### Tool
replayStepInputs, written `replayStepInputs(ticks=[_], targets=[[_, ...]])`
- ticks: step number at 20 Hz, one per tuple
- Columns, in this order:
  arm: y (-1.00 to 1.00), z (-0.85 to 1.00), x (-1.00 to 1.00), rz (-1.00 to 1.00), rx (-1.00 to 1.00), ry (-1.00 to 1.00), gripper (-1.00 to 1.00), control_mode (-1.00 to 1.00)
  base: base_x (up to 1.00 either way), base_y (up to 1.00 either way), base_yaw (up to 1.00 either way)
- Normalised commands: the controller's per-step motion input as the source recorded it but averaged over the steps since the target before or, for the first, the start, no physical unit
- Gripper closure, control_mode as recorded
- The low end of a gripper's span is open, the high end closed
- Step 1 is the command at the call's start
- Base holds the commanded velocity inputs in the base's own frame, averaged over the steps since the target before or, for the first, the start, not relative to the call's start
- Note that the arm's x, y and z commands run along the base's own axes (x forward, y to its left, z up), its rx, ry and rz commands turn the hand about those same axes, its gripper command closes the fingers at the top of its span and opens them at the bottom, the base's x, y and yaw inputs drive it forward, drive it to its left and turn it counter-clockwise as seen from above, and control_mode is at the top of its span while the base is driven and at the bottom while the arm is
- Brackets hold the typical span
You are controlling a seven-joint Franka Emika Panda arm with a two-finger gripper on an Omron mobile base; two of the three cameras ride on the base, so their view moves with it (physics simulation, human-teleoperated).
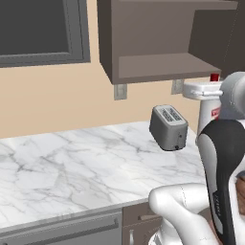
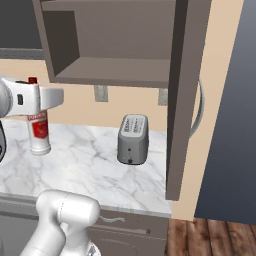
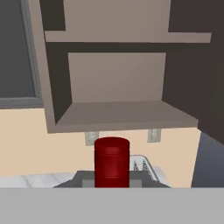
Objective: Get the candle and the liquor from the cabinet and move them to the dining counter.
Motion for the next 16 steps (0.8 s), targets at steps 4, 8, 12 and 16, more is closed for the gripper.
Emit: replayStepInputs(ticks=[4,8,12,16], targets=[[0.01,-0.01,-0.03,0.00,0.01,0.01,1.00,-1.00,0.00,0.00,0.00],[0.00,0.00,-0.03,0.00,0.01,0.02,1.00,-1.00,0.00,0.00,0.00],[0.00,-0.02,-0.06,0.01,0.00,0.02,1.00,-1.00,0.00,0.00,0.00],[0.00,0.00,-0.01,0.01,0.00,0.02,1.00,1.00,-0.02,0.00,0.01]])
